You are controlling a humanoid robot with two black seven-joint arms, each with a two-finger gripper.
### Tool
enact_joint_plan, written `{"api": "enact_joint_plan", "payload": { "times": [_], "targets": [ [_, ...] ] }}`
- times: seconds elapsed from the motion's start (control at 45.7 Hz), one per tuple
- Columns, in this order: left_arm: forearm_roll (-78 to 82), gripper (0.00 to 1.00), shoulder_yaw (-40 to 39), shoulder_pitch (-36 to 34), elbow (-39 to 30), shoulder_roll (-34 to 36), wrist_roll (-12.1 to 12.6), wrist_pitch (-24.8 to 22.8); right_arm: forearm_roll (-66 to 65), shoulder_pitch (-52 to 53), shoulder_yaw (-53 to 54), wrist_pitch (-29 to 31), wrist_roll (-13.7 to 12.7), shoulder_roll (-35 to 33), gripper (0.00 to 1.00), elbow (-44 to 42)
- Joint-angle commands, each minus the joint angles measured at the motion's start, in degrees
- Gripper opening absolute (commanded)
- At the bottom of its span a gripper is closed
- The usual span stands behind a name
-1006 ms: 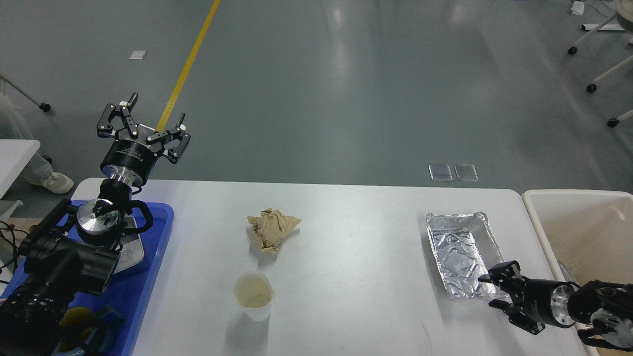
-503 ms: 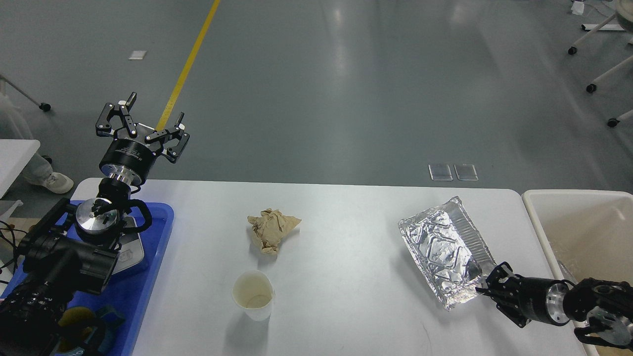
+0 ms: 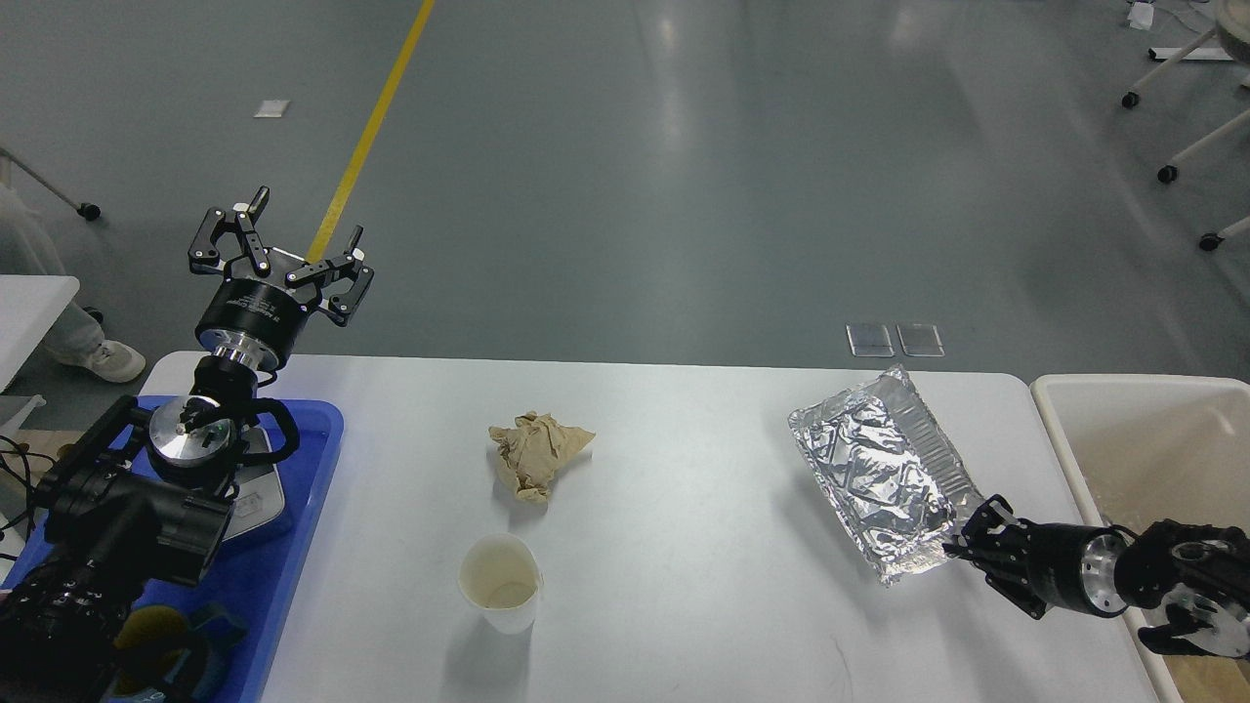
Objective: Tidy desktop
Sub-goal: 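Lift the foil tray up off the table with the right gripper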
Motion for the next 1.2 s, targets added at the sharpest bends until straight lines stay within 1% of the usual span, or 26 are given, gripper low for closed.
{"api": "enact_joint_plan", "payload": {
  "times": [0.0, 0.153, 0.284, 0.394, 0.503, 0.635, 0.744, 0.831, 0.985, 1.181],
  "targets": [
    [0.0, 0.96, 0.1, 0.1, -0.1, 0.1, 0.0, -0.1, -1.9, 3.0, 0.0, 1.0, 1.0, -2.1, 0.00, 0.7],
    [0.1, 0.96, 1.8, 0.2, -0.2, 0.3, 0.0, -0.2, -1.9, 8.0, 0.0, 7.3, 2.4, -5.4, 0.00, 1.4],
    [0.1, 0.96, 2.5, 0.3, -0.2, 0.7, 0.0, -0.2, -2.0, 11.6, 0.0, 13.1, 5.3, -7.3, 0.00, 2.0],
    [0.1, 0.96, 2.6, 0.5, -0.2, 0.9, 0.0, -0.2, -2.6, 13.6, 0.0, 14.9, 7.0, -9.3, 0.00, 3.6],
    [0.1, 0.96, 3.0, 1.3, -0.7, 2.0, 0.0, -0.2, -6.2, 15.0, -0.2, 17.1, 8.3, -11.2, 0.00, 5.6],
    [0.1, 0.96, 3.1, 3.0, -0.9, 3.4, 0.1, -0.3, -8.6, 16.9, -0.2, 20.5, 10.3, -16.3, 0.00, 8.0],
    [0.1, 0.96, 3.1, 3.3, -0.9, 4.1, 0.1, -0.3, -11.2, 17.8, -0.1, 21.2, 10.6, -20.6, 0.00, 11.6],
    [0.1, 0.96, 3.1, 3.3, -0.9, 4.1, 0.1, -0.3, -12.9, 18.6, -0.2, 21.6, 11.5, -21.9, 0.00, 13.8],
    [0.1, 0.96, 3.7, 3.3, -0.9, 4.2, 0.2, -0.3, -13.6, 19.5, -0.3, 23.9, 11.8, -21.4, 0.00, 15.4],
    [0.1, 0.96, 5.4, 3.3, -0.9, 4.2, 0.2, -0.2, -16.9, 19.6, -1.1, 25.7, 11.9, -18.4, 0.00, 16.4]
  ]
}}
